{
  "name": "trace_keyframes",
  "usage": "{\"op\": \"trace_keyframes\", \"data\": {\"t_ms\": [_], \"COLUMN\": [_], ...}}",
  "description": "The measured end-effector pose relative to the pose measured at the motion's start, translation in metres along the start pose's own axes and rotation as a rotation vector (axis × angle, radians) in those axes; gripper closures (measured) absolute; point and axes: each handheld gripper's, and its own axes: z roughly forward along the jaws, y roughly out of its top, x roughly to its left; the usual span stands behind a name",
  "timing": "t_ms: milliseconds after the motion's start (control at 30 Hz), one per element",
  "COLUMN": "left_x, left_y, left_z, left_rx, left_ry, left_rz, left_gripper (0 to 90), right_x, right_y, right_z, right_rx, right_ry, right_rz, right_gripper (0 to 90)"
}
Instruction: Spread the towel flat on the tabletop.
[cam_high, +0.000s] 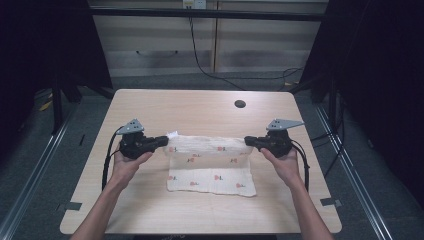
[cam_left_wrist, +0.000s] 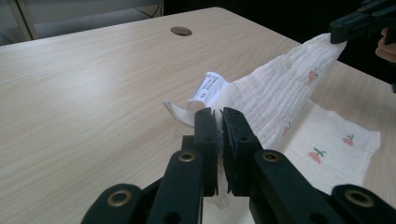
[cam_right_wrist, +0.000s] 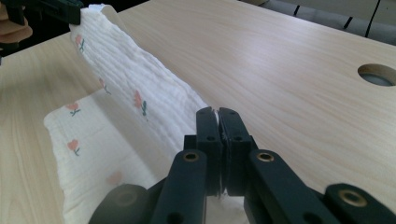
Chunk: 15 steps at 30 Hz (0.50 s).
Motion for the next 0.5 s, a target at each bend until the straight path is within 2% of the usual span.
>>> {"op": "trace_keyframes", "data": {"t_ms": [233, 333, 400, 500], "left_x": [-0.01, -0.013, -0.014, -0.016], "left_y": [-0.005, -0.009, -0.012, -0.018], "left_z": [-0.003, -0.004, -0.004, -0.004], "left_rx": [0.027, 0.035, 0.058, 0.07], "left_ry": [-0.01, 0.002, 0.0, -0.007], "left_rz": [0.032, 0.047, 0.064, 0.067], "left_gripper": [85.2, 85.2, 85.2, 85.2], "right_x": [0.009, 0.013, 0.016, 0.019], "right_y": [-0.011, -0.016, -0.021, -0.028], "right_z": [-0.005, -0.007, -0.008, -0.008], "right_rx": [0.029, 0.035, 0.043, 0.054], "right_ry": [0.016, 0.024, 0.036, 0.043], "right_rz": [-0.016, -0.017, -0.017, -0.018], "right_gripper": [87.6, 87.5, 87.6, 87.5]}}
